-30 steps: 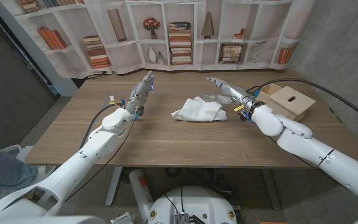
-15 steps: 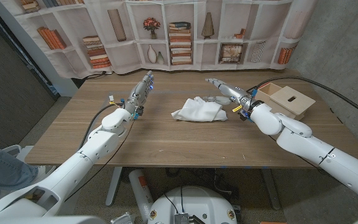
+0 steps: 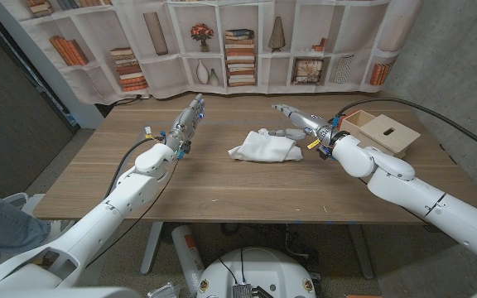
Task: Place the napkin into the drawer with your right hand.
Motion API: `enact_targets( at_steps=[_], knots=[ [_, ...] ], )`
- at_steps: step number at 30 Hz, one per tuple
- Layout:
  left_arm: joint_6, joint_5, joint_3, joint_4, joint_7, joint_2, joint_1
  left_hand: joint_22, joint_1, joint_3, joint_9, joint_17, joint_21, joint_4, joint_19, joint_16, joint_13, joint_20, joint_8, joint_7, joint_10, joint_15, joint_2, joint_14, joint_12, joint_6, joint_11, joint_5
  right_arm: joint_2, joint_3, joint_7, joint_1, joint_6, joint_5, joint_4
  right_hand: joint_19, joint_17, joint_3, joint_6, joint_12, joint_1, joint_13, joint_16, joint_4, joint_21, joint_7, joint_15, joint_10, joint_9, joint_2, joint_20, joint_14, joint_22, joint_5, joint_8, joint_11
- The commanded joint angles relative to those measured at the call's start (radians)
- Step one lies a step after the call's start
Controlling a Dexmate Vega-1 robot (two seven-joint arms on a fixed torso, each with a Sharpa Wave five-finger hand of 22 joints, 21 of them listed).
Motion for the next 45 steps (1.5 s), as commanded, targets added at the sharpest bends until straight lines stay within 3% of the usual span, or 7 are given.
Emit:
enact_targets(
  at_steps=[1, 45],
  knots=[
    [0.005, 0.003, 0.002, -0.004, 0.001, 0.0, -0.002, 0.006, 0.002, -0.006, 0.006, 0.001, 0.003, 0.0, -0.05, 0.004, 0.004, -0.004, 0.002, 0.0, 0.001, 0.003, 0.008, 0.002, 0.006, 0.006, -0.003, -0.004, -0.007, -0.013, 0.025, 0.011, -0.028, -0.032, -0.017, -0.002, 0.002, -0.003, -0.013, -0.005, 0.007, 0.004, 0.002, -0.001, -0.001, -0.001, 0.009, -0.01, 0.004, -0.007, 0.012, -0.007, 0.003, 0.01, 0.0, 0.006],
    [0.006, 0.001, -0.005, -0.028, 0.014, 0.007, 0.016, 0.006, 0.004, -0.011, 0.006, 0.001, 0.003, -0.001, -0.05, 0.003, 0.004, 0.002, 0.002, 0.0, 0.003, 0.002, 0.011, 0.002, 0.006, 0.01, -0.002, -0.006, 0.005, -0.084, 0.149, 0.063, -0.132, -0.134, -0.056, 0.01, 0.002, -0.011, -0.029, 0.001, 0.027, 0.004, 0.006, -0.001, -0.007, 0.006, 0.017, -0.021, 0.004, -0.031, 0.045, -0.005, 0.003, 0.021, 0.007, 0.016]
  ],
)
